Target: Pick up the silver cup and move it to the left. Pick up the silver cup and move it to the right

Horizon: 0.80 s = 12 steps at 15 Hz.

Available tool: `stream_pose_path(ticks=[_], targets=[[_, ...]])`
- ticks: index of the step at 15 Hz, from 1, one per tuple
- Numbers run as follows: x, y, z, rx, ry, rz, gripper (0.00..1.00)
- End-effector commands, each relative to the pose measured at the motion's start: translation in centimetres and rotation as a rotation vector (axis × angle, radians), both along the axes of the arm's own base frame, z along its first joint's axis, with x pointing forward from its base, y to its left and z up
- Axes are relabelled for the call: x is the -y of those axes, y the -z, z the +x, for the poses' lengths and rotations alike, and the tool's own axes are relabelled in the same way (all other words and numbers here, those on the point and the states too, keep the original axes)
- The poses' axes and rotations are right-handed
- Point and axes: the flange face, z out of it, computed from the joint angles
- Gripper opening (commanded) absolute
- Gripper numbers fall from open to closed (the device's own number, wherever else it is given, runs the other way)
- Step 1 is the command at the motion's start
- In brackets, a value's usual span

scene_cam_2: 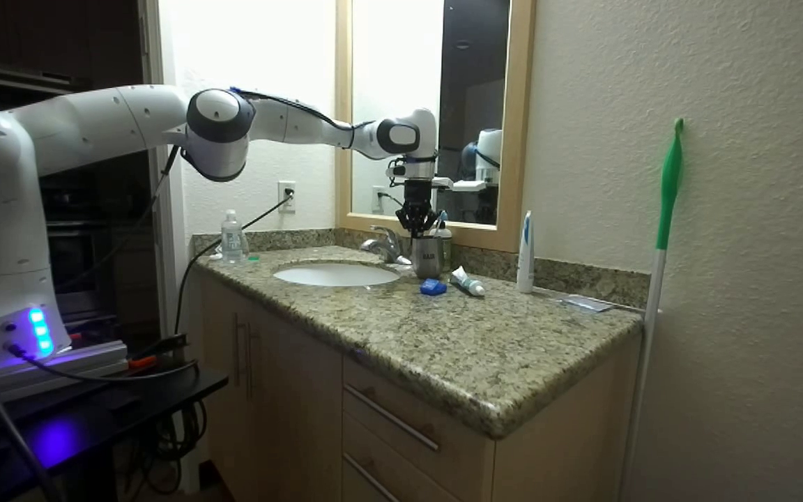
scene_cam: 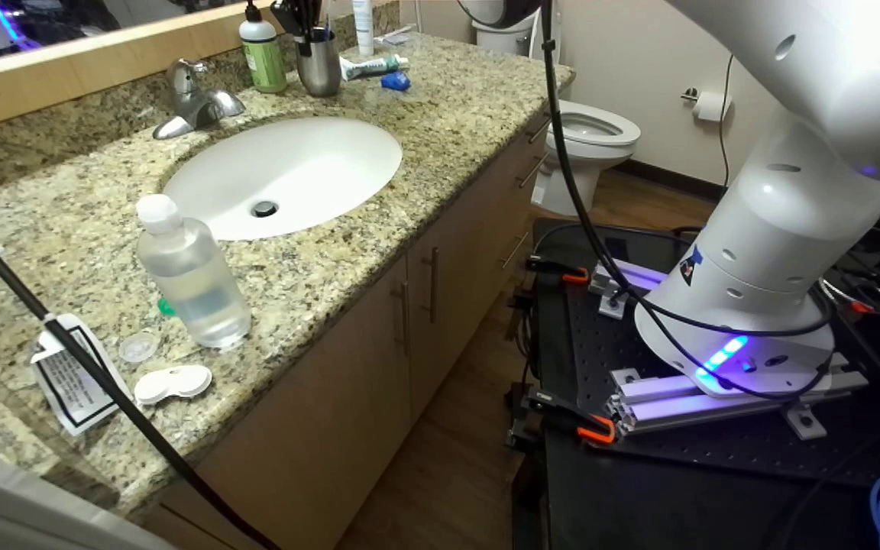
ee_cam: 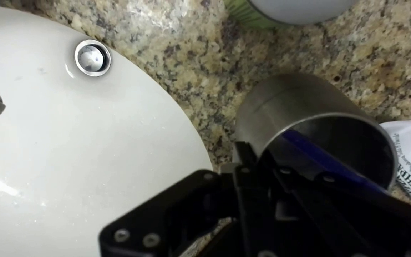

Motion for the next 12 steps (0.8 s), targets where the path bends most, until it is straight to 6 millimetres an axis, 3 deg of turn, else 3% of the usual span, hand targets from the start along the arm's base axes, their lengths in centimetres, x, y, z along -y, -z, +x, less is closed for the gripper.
stream_pose_path(ticks=[1, 5, 7, 9, 12], targets=[[0.0, -0.4, 0.1, 0.012, 0.004, -0.01, 0.38], [-0.3, -2.5, -0.1, -0.003, -0.007, -0.021, 0.68], [-0.6, -4.5, -0.1, 0.01, -0.027, -0.023, 0.82], [-1.5, -8.4, -0.3, 0.047, -0.09, -0.013, 0.95], [-4.6, -16.2, -0.2, 0.134, -0.247, -0.017, 1.0]])
